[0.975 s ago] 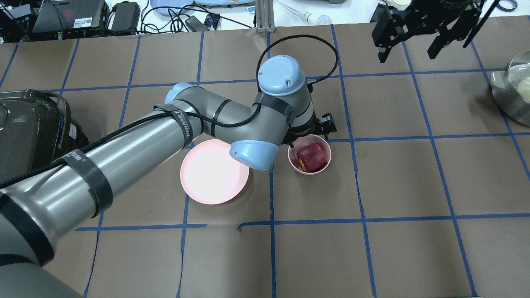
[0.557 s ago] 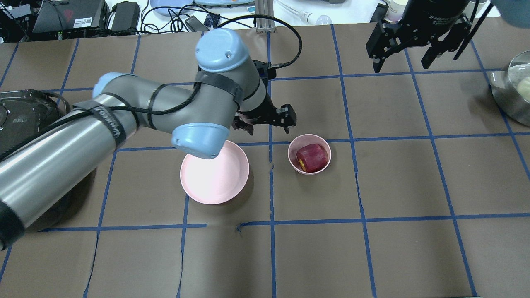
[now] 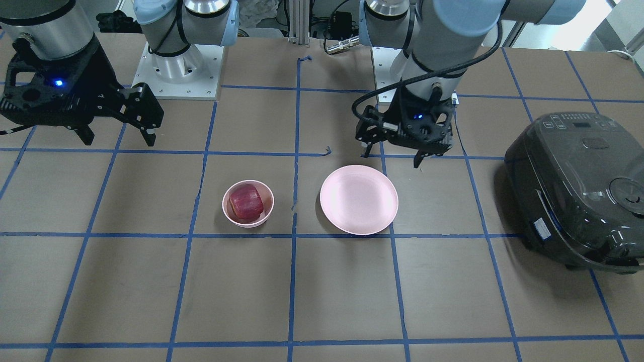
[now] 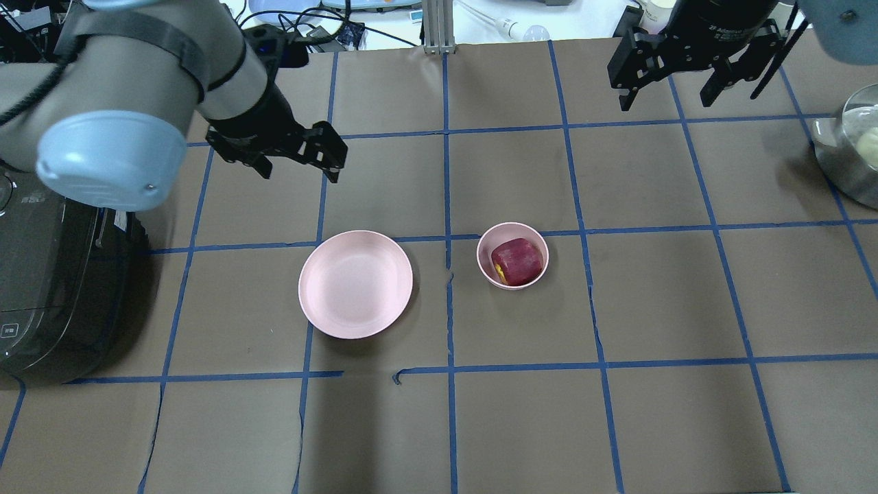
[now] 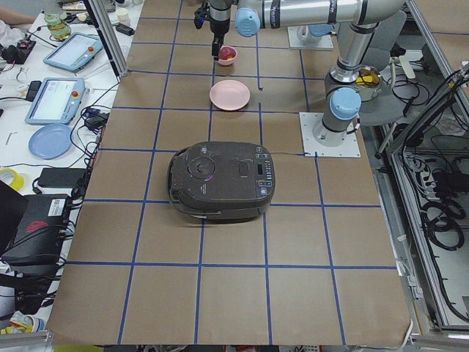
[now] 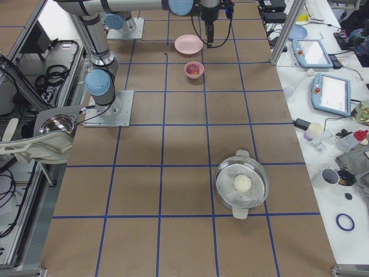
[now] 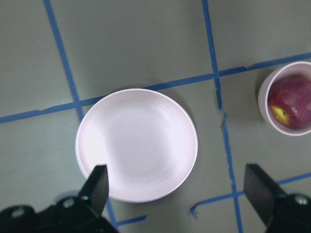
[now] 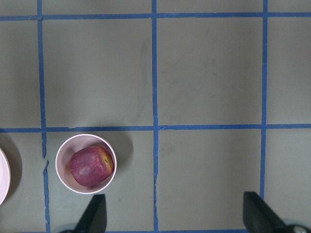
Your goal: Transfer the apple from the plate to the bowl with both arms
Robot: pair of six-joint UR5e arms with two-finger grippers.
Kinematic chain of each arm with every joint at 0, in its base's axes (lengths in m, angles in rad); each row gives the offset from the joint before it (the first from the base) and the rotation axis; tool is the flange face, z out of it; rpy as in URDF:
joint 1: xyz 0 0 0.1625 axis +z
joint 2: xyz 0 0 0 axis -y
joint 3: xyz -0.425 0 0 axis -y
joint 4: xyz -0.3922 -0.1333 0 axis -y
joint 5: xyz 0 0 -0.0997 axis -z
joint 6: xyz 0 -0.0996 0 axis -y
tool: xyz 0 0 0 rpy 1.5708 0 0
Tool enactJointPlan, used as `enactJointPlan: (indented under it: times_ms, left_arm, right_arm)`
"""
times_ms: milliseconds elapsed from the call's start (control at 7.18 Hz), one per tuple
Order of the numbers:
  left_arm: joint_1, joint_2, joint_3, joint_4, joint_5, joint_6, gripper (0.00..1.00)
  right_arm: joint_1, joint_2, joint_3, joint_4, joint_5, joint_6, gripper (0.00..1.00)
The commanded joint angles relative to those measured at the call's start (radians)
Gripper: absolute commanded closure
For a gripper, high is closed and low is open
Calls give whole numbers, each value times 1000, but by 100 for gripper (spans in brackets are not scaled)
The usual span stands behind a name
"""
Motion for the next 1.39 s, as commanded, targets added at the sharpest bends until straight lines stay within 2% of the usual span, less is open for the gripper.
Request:
enactJointPlan:
  times_ms: [0, 1253]
  left_arm:
    - [44, -8, 128, -133, 13, 0, 0]
    - [36, -9, 134, -180, 18, -31, 0]
  right_arm:
    - [0, 1, 1, -19, 1, 1, 0]
    - [0, 1, 2, -11, -2, 0, 0]
